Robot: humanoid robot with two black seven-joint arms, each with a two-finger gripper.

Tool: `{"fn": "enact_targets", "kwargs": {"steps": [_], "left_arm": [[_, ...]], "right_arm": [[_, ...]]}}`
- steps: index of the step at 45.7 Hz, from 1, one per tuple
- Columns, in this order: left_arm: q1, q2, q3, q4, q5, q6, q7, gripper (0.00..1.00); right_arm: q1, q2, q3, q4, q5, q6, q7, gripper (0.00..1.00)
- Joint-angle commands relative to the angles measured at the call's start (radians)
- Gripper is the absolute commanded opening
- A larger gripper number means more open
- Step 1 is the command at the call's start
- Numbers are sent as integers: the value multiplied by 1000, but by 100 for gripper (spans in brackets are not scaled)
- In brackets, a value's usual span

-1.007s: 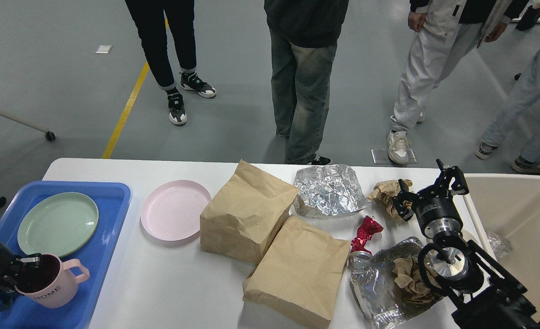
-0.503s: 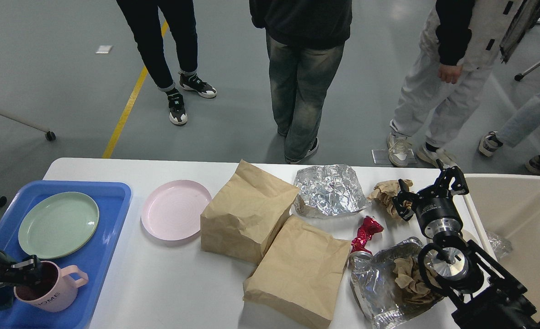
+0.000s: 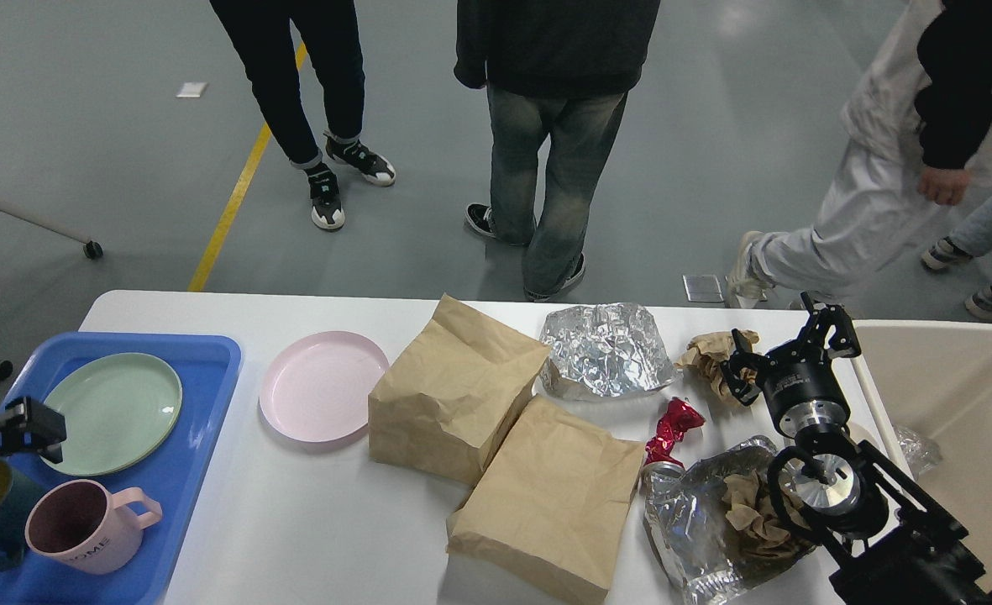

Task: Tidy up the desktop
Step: 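Release the mug and raise the left gripper toward the pink plate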

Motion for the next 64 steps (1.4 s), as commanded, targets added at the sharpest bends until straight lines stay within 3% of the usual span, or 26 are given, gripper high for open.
{"fn": "enact_targets", "kwargs": {"steps": [1, 9, 17, 24, 31, 49, 59, 64], "left_arm": [[-169, -58, 51, -103, -15, -1, -1, 96], [-399, -282, 140, -237, -144, -1, -7, 96], [-563, -499, 136, -350, -337, -35, -11, 96], [-669, -572, 45, -370, -446, -103, -27, 96], [-746, -624, -25, -407, -523, -117, -27, 96], [-637, -634, 36, -361, -543, -117, -30, 96], [-366, -632, 59, -208, -644, -58, -21, 95], [-203, -609, 54, -137, -742, 72, -7, 95]], "right_arm": [[0, 0, 0, 0, 0, 0, 0, 100], [0, 0, 0, -1, 0, 0, 0, 100], [0, 0, 0, -1, 0, 0, 0, 100], [0, 0, 0, -1, 0, 0, 0, 100], [-2, 0, 0, -1, 0, 0, 0, 100], [0, 0, 0, 0, 0, 0, 0, 100], [0, 0, 0, 0, 0, 0, 0, 100], [0, 0, 0, 0, 0, 0, 0, 100]]}}
